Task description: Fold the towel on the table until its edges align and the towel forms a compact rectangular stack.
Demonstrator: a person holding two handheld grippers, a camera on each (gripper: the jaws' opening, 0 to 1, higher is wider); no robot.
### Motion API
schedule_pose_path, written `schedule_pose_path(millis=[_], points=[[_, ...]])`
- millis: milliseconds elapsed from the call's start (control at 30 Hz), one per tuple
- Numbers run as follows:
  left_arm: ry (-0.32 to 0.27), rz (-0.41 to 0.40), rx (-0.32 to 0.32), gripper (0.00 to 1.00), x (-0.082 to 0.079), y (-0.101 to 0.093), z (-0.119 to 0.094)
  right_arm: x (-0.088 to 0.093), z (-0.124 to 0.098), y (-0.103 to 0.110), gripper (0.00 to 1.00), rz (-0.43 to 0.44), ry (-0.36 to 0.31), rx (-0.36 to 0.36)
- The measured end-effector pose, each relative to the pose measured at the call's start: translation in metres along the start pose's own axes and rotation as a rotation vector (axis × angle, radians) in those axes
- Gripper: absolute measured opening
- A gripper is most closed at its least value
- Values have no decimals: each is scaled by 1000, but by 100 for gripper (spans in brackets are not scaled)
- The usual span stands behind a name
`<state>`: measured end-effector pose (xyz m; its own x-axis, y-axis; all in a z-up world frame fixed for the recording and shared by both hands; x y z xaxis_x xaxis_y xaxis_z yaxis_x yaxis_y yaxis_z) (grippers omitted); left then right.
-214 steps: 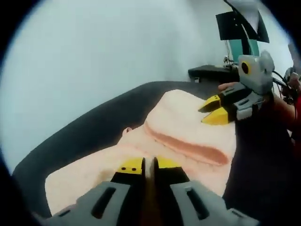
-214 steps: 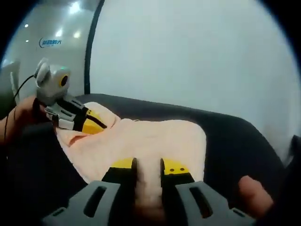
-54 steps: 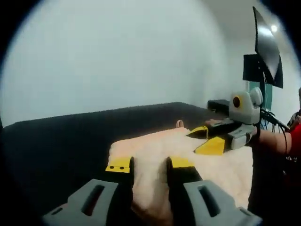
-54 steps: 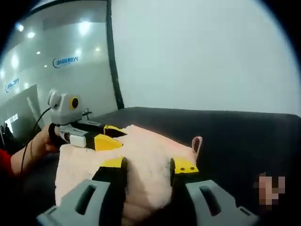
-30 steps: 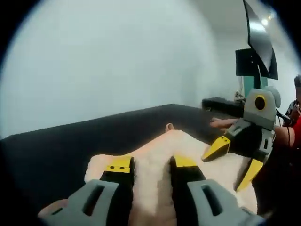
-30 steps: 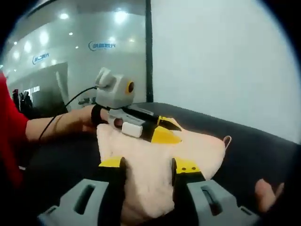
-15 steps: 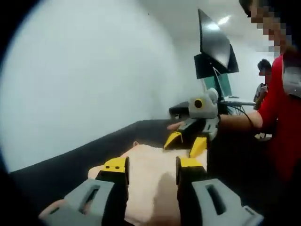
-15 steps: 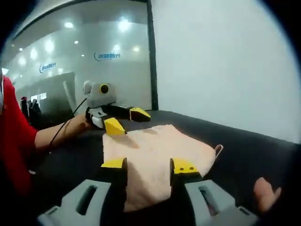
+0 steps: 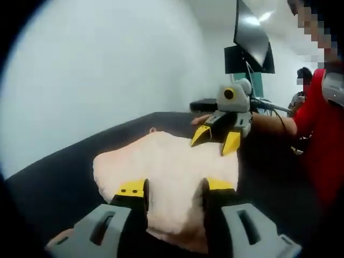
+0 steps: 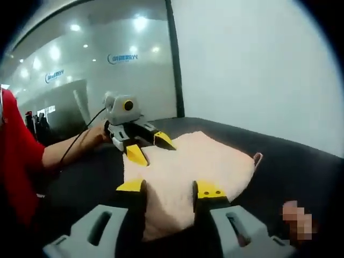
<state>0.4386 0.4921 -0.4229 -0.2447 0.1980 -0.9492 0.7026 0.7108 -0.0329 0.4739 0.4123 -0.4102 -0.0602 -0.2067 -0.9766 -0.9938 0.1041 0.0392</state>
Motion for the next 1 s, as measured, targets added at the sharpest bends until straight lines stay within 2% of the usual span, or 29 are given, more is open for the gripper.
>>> schedule_pose_path(millis=[67, 133, 167, 200, 233, 267, 300, 333, 367, 400, 433, 467, 500, 533, 567, 600, 700, 733, 800, 867, 933, 1000], points=[[-23, -37, -59, 37, -6, 8, -10, -21, -6, -12, 20, 123, -48, 43], [-108, -255, -152, 34, -10, 28, -27, -38, -14, -29, 22, 246, -99, 74], [-158, -407, -198, 31, -11, 41, -42, -44, -18, -35, 27, 310, -120, 71], [-195, -541, -204, 30, -11, 44, -51, -46, -22, -42, 32, 418, -107, 58], [-201, -626, -203, 31, -9, 45, -57, -43, -23, -47, 36, 476, -75, 69], [-200, -716, -208, 32, -6, 43, -60, -38, -25, -59, 35, 558, -35, 109], [-121, -784, -204, 32, 6, 36, -61, -30, -26, -74, 34, 652, -4, 191], [-53, -775, -213, 34, 18, 34, -64, -23, -29, -81, 31, 707, 24, 214], [-21, -778, -217, 37, 24, 32, -66, -28, -31, -84, 30, 735, -15, 208], [-24, -838, -199, 40, 27, 29, -66, -28, -31, -85, 34, 803, 6, 217], [-54, -877, -173, 41, 24, 26, -66, -24, -33, -80, 39, 833, 49, 206], [-93, -961, -142, 46, 21, 24, -66, -23, -32, -78, 45, 878, 57, 204], [-107, -1029, -131, 49, 22, 24, -67, -16, -32, -78, 53, 933, 97, 219], [-109, -1050, -141, 51, 24, 27, -69, -10, -31, -75, 59, 952, 135, 213], [-92, -1040, -152, 54, 28, 31, -69, -1, -30, -76, 61, 947, 175, 234], [-66, -1038, -152, 55, 31, 32, -67, 8, -28, -77, 59, 912, 215, 258], [-56, -1072, -113, 53, 31, 31, -52, 23, -21, -66, 41, 907, 291, 254], [-42, -1073, -107, 52, 31, 30, -49, 29, -19, -65, 39, 881, 310, 271], [-31, -1070, -111, 47, 32, 32, -48, 32, -14, -65, 40, 858, 315, 298], [-17, -1086, -88, 41, 36, 27, -47, 34, -7, -61, 36, 854, 320, 291], [22, -1097, -86, 29, 45, 22, -44, 37, -5, -54, 30, 805, 341, 301], [12, -1094, -102, 25, 46, 24, -45, 39, 1, -39, 23, 784, 345, 305]])
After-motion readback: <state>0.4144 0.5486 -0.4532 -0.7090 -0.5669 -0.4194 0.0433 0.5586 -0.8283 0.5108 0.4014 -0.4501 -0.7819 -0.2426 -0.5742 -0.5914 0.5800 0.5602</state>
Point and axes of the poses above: the point that each gripper's makers call its tool centre point, and the gripper's own axes: z roughly forward along the fingers, y roughly to its left, x roughly out of its underside, the point moved 1 cm from there along -z, roughly backward along the fingers, and after that the axes turned 12 degrees about x, right-handed, at the moved point
